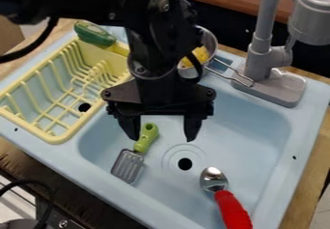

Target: Move the red spoon from the sink to the silver pot

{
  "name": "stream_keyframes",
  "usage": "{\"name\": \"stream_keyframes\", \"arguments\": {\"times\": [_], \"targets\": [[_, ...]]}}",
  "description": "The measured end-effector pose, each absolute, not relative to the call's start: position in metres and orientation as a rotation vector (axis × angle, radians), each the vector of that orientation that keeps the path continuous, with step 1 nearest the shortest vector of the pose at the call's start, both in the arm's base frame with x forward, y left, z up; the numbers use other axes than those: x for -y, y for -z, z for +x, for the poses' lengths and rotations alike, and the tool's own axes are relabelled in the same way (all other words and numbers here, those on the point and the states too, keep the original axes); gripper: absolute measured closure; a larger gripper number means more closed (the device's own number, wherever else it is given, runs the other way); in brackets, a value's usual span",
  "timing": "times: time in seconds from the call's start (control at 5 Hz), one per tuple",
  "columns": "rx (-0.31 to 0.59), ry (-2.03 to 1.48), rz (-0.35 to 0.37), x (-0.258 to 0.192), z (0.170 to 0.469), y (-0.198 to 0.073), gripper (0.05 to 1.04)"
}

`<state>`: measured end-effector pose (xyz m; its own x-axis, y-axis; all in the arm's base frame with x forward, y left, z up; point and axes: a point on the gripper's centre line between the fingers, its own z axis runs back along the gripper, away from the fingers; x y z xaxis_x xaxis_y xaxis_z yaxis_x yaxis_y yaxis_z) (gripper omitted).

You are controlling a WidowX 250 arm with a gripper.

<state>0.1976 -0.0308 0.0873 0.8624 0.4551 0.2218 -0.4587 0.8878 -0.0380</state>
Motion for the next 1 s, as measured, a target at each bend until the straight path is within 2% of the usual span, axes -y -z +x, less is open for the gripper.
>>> {"name": "stream_keyframes", "arguments": {"times": [0.2,0.4,0.6,0.8,1.0], "targets": [[0.217,-0.485,0.017,0.031,0.195,-0.085,0.085],[0.218,-0.614,0.000,0.017,0.200,-0.093,0.085],[0.205,-0.726,0.038,-0.004,0.213,-0.112,0.085],[0.205,-0.854,0.018,-0.028,0.229,-0.127,0.085],[0.224,-0.994,-0.036,-0.045,0.249,-0.139,0.085]]}}
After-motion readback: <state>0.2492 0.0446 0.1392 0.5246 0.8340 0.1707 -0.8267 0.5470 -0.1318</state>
